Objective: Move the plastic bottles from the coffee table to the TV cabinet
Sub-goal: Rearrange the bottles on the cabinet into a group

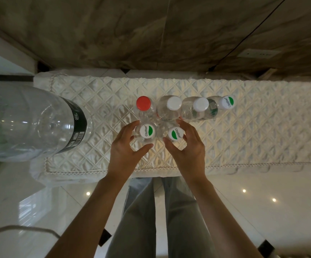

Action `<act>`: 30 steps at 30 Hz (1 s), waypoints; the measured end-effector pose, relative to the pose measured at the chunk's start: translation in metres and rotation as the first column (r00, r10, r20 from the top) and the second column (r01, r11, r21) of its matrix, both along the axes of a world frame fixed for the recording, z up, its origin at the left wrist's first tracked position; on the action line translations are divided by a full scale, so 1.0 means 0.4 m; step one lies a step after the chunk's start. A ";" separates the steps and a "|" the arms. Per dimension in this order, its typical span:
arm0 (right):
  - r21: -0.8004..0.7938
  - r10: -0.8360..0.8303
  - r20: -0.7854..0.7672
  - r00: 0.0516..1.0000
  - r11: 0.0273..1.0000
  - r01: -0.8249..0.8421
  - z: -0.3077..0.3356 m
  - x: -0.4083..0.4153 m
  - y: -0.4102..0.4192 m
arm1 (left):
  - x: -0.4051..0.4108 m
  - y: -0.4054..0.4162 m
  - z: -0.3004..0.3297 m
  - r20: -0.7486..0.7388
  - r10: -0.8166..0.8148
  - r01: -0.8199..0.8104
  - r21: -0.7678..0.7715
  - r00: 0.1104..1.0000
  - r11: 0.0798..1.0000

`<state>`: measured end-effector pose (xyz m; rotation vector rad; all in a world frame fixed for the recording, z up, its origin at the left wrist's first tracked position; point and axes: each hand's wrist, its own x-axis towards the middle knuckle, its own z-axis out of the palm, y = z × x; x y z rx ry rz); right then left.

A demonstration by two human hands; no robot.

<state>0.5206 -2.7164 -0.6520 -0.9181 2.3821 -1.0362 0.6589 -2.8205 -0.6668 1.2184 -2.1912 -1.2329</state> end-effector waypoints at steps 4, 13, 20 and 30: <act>0.068 0.049 0.006 0.999 0.996 -0.049 0.037 0.001 0.007 | 0.012 -0.003 0.026 0.080 -0.037 0.039 -0.021 0.996 0.999; 0.190 0.097 -0.082 0.992 0.979 -0.079 0.240 0.008 0.091 | 0.045 0.043 0.251 0.372 -0.065 0.171 -0.260 0.926 0.950; 0.212 0.050 -0.235 0.971 0.977 0.001 0.390 0.012 0.254 | 0.024 0.163 0.423 0.502 -0.123 0.358 -0.404 0.856 0.842; 0.234 -0.037 -0.327 0.944 0.965 0.119 0.535 -0.105 0.684 | -0.139 0.527 0.587 0.517 -0.194 0.439 -0.407 0.834 0.801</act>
